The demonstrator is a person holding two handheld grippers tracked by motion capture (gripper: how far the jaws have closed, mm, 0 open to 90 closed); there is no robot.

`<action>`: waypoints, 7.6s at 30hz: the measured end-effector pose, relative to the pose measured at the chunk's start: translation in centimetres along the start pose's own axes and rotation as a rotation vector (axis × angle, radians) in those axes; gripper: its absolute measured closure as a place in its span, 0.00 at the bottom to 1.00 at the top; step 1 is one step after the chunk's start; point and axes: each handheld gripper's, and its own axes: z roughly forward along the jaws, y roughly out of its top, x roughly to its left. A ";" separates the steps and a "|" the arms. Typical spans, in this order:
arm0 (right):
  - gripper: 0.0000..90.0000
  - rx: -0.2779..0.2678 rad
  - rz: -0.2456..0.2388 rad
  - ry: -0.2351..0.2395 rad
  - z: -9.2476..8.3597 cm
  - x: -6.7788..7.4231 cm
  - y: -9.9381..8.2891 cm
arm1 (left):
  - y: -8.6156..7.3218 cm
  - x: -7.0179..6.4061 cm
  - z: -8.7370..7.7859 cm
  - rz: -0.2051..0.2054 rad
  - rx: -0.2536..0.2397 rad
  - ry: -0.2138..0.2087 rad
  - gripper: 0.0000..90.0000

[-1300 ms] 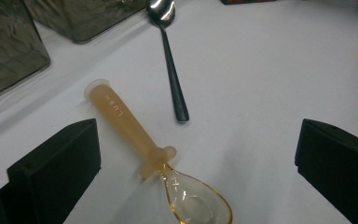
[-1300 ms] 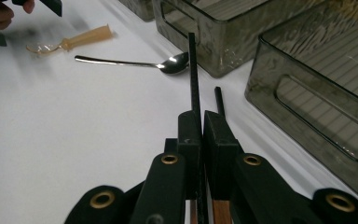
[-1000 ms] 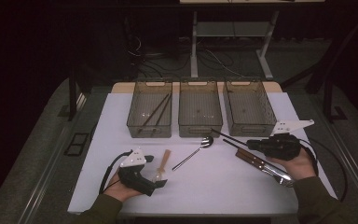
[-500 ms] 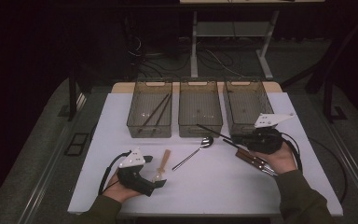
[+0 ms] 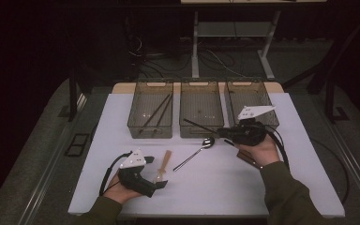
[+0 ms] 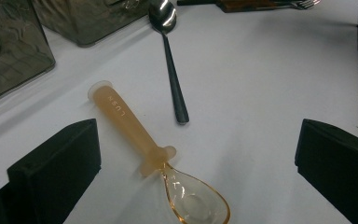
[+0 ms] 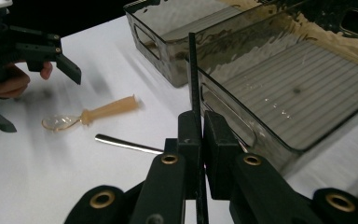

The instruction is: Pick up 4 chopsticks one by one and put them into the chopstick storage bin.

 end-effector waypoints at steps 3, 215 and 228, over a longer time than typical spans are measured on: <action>0.95 0.009 0.007 -0.006 0.7 -0.1 0.5 | 0.0 0.0 0.0 0.002 -0.002 -0.001 0.00; 0.90 0.323 0.107 -0.164 -6.2 -6.7 -12.8 | 0.0 -0.2 0.1 0.007 0.016 -0.009 0.00; 0.93 0.313 0.030 -0.151 -5.3 -6.7 -12.5 | 0.0 -0.2 0.2 0.009 0.021 -0.009 0.00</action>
